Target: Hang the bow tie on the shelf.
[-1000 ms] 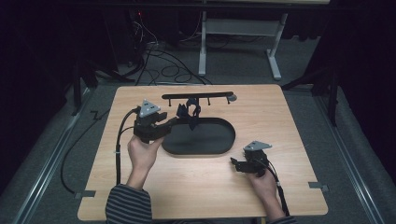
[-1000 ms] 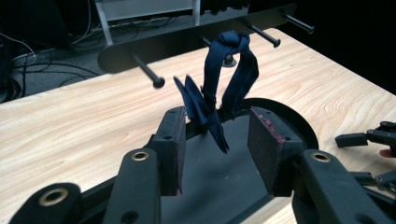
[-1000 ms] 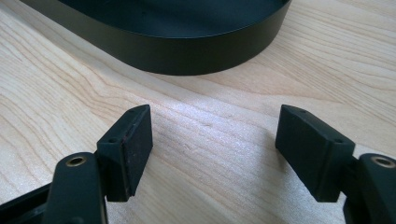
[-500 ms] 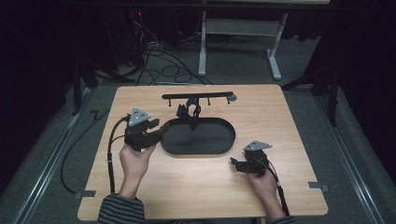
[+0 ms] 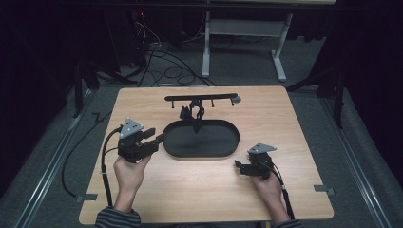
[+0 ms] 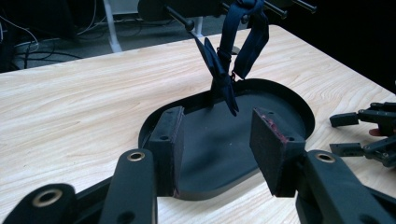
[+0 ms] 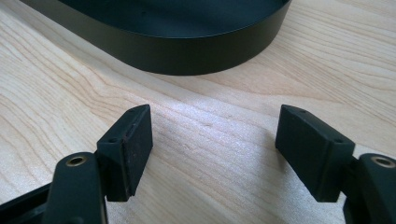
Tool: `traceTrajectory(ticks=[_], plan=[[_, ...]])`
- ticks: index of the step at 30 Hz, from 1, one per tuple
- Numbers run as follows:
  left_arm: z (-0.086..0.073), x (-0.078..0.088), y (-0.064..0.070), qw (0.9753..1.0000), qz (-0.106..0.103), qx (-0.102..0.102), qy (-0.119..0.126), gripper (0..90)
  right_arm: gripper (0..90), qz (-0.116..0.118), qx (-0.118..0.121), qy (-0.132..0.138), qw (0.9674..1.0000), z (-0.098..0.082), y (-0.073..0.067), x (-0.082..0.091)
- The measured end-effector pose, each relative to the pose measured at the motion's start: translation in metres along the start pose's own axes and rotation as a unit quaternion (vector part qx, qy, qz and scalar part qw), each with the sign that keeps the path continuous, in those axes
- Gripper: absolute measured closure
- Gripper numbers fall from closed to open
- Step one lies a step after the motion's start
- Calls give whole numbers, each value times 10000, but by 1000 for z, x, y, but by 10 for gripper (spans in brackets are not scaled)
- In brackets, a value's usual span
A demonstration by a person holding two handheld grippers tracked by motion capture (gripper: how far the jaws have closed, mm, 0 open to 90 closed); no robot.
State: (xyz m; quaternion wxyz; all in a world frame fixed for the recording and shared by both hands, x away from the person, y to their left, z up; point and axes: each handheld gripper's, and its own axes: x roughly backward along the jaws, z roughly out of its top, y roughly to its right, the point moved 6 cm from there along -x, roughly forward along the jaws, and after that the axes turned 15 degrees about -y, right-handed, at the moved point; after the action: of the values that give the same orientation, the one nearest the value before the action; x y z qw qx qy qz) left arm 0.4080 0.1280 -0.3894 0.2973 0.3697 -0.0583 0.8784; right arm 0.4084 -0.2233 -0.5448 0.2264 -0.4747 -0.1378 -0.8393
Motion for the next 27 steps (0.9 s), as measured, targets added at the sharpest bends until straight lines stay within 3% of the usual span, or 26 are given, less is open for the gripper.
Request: traceTrajectory(ticks=[11, 21, 27], plan=[[-18, 8, -5, 10000, -79, 46, 35, 538, 289, 1, -8, -4, 10000, 0, 0, 0], [-43, -2, -5, 9998, -113, 159, -85, 531, 289, -1, -2, 0, 10000, 0, 0, 0], [-50, -1, -6, 9997, -110, 201, -107, 527, 290, -2, 0, 0, 10000, 0, 0, 0]])
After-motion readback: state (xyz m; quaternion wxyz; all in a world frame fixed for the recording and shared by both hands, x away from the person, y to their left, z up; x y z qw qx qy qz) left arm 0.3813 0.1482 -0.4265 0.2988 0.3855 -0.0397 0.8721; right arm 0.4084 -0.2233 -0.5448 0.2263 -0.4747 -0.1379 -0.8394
